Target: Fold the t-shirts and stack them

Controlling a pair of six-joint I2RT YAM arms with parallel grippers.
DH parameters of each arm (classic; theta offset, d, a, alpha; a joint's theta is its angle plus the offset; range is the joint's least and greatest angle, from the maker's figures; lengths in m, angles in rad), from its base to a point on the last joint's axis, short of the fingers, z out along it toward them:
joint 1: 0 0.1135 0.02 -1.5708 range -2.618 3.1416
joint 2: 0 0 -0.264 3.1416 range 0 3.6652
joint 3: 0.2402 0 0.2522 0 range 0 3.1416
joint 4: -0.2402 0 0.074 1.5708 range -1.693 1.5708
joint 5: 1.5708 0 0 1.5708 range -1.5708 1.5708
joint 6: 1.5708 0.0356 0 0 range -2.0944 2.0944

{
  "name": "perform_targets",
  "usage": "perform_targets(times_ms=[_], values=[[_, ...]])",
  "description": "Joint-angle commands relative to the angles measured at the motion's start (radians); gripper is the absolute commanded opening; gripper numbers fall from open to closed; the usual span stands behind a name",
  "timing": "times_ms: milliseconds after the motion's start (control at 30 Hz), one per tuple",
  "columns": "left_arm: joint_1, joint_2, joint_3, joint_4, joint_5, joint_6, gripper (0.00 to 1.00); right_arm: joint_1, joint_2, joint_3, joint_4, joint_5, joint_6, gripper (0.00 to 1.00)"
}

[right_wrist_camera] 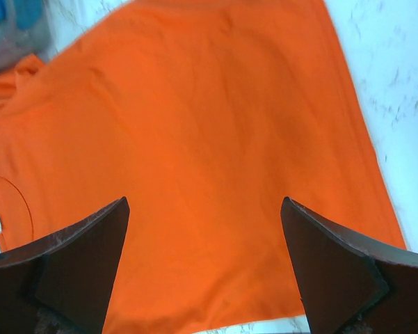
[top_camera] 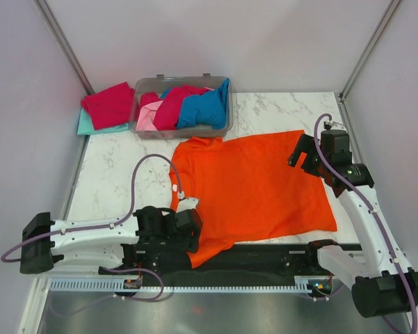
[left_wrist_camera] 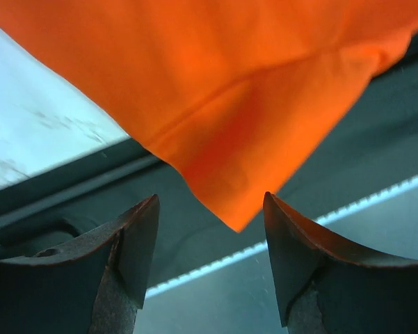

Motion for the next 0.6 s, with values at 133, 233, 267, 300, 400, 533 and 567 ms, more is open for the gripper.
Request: perform_targets(times_ms=[133,233,267,300,400,533,567], values=[[-0.154,-0.059,-0.075,0.051,0.016,-0.320,0.68,0.000,-0.085,-0.050,-0.074,-0.040,0.024,0.98],[-0.177,-0.074,-0.118,0.105,0.059,-0.343,0.68,0.000,-0.098,-0.060,-0.083,-0.034,0.022,0.98],[-0.181,-0.076,-0.135,0.107,0.059,-0.355,0.68,-0.002,-0.100,-0.062,-0.085,-0.035,0.021,0.98],[-0.184,-0.074,-0.146,0.108,0.059,-0.361,0.68,-0.002,-0.103,-0.063,-0.088,-0.034,0.022,0.98],[-0.184,-0.098,-0.201,0.165,0.057,-0.372,0.67,0.000,-0.115,-0.068,-0.091,-0.032,0.024,0.98],[-0.183,-0.145,-0.293,0.350,0.071,-0.390,0.67,0.000,-0.120,-0.062,-0.094,-0.029,0.022,0.98],[-0.184,-0.145,-0.312,0.375,0.068,-0.389,0.67,-0.002,-0.120,-0.062,-0.095,-0.027,0.021,0.98]])
